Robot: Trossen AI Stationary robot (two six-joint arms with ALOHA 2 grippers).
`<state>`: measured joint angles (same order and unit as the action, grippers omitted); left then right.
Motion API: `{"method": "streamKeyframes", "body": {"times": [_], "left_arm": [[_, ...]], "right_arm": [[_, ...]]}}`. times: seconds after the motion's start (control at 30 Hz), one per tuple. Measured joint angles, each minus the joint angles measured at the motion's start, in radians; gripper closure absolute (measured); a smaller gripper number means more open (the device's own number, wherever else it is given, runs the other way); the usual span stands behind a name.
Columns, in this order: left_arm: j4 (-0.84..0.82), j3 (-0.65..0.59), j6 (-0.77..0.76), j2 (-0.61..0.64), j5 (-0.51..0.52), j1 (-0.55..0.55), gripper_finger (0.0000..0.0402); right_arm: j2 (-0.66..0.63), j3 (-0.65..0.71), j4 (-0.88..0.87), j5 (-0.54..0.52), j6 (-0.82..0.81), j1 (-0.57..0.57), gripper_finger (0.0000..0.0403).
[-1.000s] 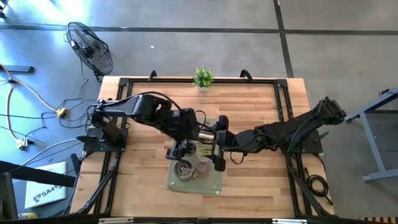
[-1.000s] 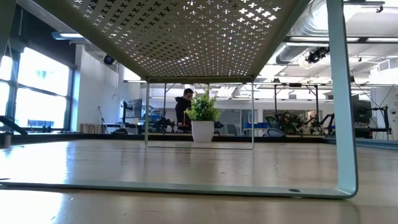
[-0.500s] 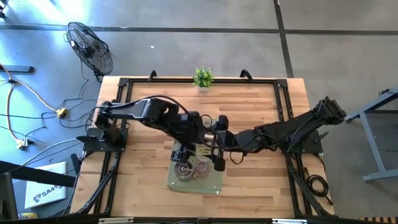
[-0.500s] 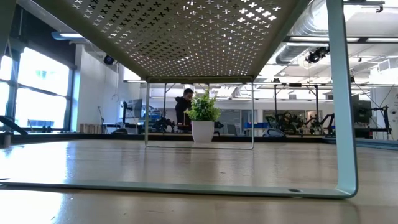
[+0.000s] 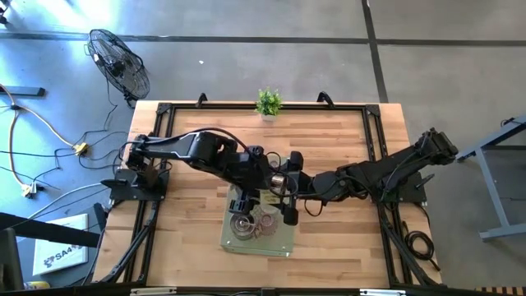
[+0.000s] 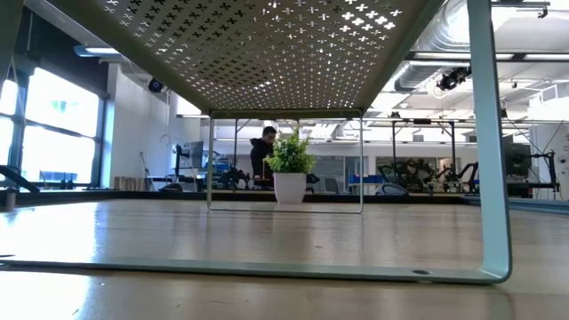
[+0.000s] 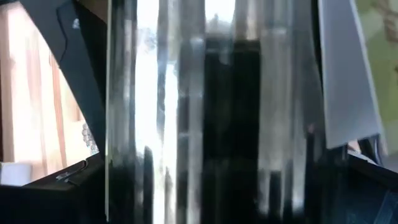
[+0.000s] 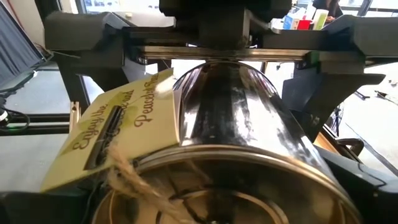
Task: Pick & Place candle stick holders
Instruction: Put the green scented candle on the shelf aligned with the purple candle holder
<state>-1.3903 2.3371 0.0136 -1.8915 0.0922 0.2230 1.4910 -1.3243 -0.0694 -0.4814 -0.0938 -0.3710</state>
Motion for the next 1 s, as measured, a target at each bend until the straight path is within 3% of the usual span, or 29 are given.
{"method": "streamKeyframes", "body": {"times": [0.23,1.0], "left_arm": [[0.003,0.0,-0.143,0.0,-0.034,0.0,0.0002],[0.04,-0.011,-0.103,0.001,-0.024,0.0,0.0002]], "right_arm": [[0.001,0.0,0.001,0.016,-0.006,0.0,0.0046],[0.001,0.0,-0.006,0.011,-0.003,-0.001,0.0046]]}}
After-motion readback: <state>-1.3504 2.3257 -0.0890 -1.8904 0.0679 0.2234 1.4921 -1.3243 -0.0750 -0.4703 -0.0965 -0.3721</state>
